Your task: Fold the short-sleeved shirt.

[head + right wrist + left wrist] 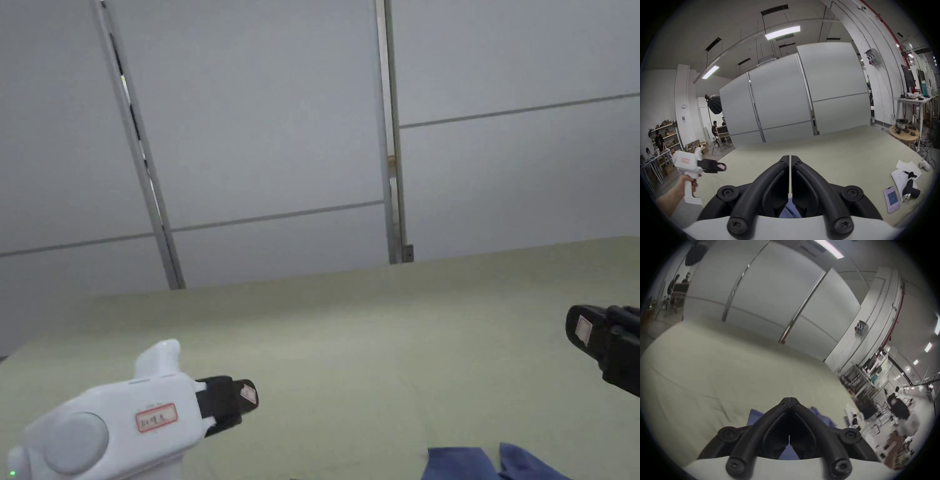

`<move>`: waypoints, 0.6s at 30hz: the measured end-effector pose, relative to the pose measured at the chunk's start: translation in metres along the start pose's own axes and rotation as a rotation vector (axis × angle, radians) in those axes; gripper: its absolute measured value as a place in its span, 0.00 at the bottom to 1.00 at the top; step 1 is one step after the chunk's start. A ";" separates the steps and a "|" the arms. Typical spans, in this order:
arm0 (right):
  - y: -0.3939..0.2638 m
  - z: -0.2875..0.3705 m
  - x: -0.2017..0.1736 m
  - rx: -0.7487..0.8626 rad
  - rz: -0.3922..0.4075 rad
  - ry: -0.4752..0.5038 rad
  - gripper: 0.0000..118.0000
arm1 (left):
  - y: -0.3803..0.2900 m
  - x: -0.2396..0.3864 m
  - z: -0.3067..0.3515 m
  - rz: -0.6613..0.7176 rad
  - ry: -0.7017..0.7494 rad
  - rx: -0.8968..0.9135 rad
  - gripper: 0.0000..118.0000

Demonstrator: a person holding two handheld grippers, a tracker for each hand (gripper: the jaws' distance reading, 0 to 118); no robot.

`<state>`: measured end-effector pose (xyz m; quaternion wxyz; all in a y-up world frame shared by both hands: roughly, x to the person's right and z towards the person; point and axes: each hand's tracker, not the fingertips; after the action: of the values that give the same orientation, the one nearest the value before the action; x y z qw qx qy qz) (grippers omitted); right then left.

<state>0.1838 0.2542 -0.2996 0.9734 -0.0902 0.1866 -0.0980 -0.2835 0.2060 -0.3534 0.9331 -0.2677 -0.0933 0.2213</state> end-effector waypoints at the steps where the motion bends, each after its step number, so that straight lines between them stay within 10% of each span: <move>1: -0.006 -0.009 0.002 -0.021 0.000 -0.004 0.04 | -0.003 -0.001 -0.023 -0.096 0.106 -0.024 0.59; 2: -0.011 -0.019 0.005 -0.043 0.000 -0.010 0.04 | -0.011 -0.004 -0.049 -0.182 0.154 -0.065 1.00; 12: -0.074 -0.085 0.026 -0.205 -0.037 -0.032 0.04 | -0.111 -0.056 -0.227 -0.262 0.292 -0.552 1.00; 14: -0.083 -0.088 0.027 -0.230 -0.043 -0.032 0.04 | -0.125 -0.033 -0.216 -0.449 0.369 -0.437 1.00; 16: -0.090 -0.089 0.029 -0.243 -0.052 -0.027 0.04 | -0.122 -0.033 -0.203 -0.311 0.305 -0.403 0.99; 18: -0.092 -0.091 0.029 -0.255 -0.059 -0.031 0.04 | -0.120 -0.025 -0.189 -0.306 0.277 -0.344 0.73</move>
<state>0.1608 0.1461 -0.3728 0.9535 -0.2203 0.1797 -0.1004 -0.2070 0.0164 -0.4482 0.9004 -0.4326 -0.0406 0.0197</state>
